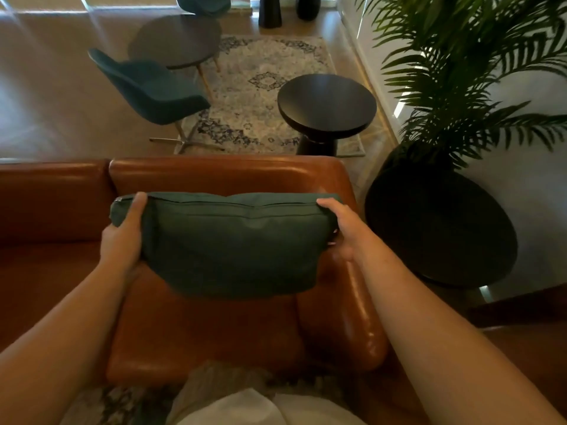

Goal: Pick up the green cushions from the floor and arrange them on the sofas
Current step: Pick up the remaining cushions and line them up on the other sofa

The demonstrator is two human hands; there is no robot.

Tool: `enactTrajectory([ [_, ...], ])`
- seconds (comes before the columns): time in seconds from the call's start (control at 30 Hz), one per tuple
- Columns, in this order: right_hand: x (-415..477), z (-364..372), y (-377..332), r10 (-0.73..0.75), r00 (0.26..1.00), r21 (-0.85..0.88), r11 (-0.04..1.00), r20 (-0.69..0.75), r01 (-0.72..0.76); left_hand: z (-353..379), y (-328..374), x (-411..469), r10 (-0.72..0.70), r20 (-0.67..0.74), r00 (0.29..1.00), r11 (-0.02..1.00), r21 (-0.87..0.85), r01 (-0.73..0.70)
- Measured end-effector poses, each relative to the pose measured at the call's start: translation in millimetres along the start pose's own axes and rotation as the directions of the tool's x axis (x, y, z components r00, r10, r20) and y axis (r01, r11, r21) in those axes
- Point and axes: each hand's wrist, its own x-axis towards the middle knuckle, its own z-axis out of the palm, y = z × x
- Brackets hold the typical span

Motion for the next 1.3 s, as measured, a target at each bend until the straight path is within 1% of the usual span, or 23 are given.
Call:
enactTrajectory([
  [0.07,10.0,-1.3,1.8,-0.014,1.0,0.019,1.0,-0.013,0.015,1.3,3.4,6.8,-0.055,-0.012,0.998,0.995,-0.09,0.054],
  [0.13,24.9,1.5,-5.7,-0.004,1.0,0.016,1.0,-0.027,0.005,5.8,6.4,27.8,-0.102,-0.008,0.995,0.989,-0.112,0.1],
  [0.23,44.3,11.3,-13.7,0.004,0.997,0.028,1.0,-0.073,-0.002,16.7,9.2,50.4,-0.117,0.002,0.993,0.986,-0.123,0.116],
  [0.33,60.8,25.1,-15.0,0.015,0.993,0.043,0.999,-0.114,-0.011,28.2,11.9,67.7,-0.148,0.044,0.988,0.988,-0.047,0.15],
  [0.43,76.4,40.8,-10.9,0.028,0.985,0.048,0.999,-0.171,-0.021,36.0,11.8,90.2,-0.153,0.12,0.981,0.98,0.148,0.135],
  [0.5,91.1,51.2,-7.3,0.035,0.976,0.06,0.998,-0.214,-0.023,34.6,8.0,115.6,-0.171,0.152,0.974,0.956,0.266,0.126],
  [0.57,106.0,62.1,-2.5,0.056,0.971,0.075,0.996,-0.232,-0.039,31.6,1.1,143.2,-0.188,0.171,0.967,0.93,0.346,0.119],
  [0.63,120.6,70.9,2.0,0.041,0.964,0.063,0.998,-0.262,-0.025,31.7,-6.7,162.8,-0.177,0.188,0.966,0.922,0.375,0.096],
  [0.73,151.5,87.3,11.3,0.015,0.959,-0.014,1.0,-0.283,-0.019,38.0,-13.6,192.2,-0.177,0.181,0.968,0.914,0.394,0.094],
  [0.9,205.4,105.7,18.9,0.053,0.952,-0.086,0.993,-0.303,-0.083,52.0,-30.2,255.3,-0.216,0.185,0.959,0.911,0.39,0.13],
  [0.97,224.7,109.4,19.9,0.073,0.95,-0.08,0.992,-0.304,-0.102,61.8,-37.6,275.2,-0.224,0.177,0.958,0.912,0.385,0.142],
  [1.07,247.0,116.8,22.3,0.109,0.943,-0.019,0.992,-0.314,-0.121,71.1,-49.4,297.8,-0.259,0.169,0.951,0.905,0.388,0.177],
  [1.13,260.3,122.5,25.7,0.102,0.939,-0.018,0.993,-0.328,-0.115,76.6,-57.5,309.0,-0.287,0.15,0.946,0.901,0.378,0.214],
  [1.2,271.6,126.7,32.7,0.073,0.939,-0.054,0.994,-0.336,-0.097,86.0,-64.7,315.6,-0.301,0.098,0.949,0.882,0.407,0.238],
  [1.23,276.0,128.2,35.7,0.048,0.939,-0.107,0.99,-0.34,-0.089,91.7,-66.6,317.6,-0.295,0.068,0.953,0.874,0.423,0.24],
  [1.3,278.4,132.4,41.7,-0.007,0.937,-0.282,0.954,-0.348,-0.098,100.6,-72.9,321.4,-0.257,0.05,0.965,0.871,0.444,0.209],
])
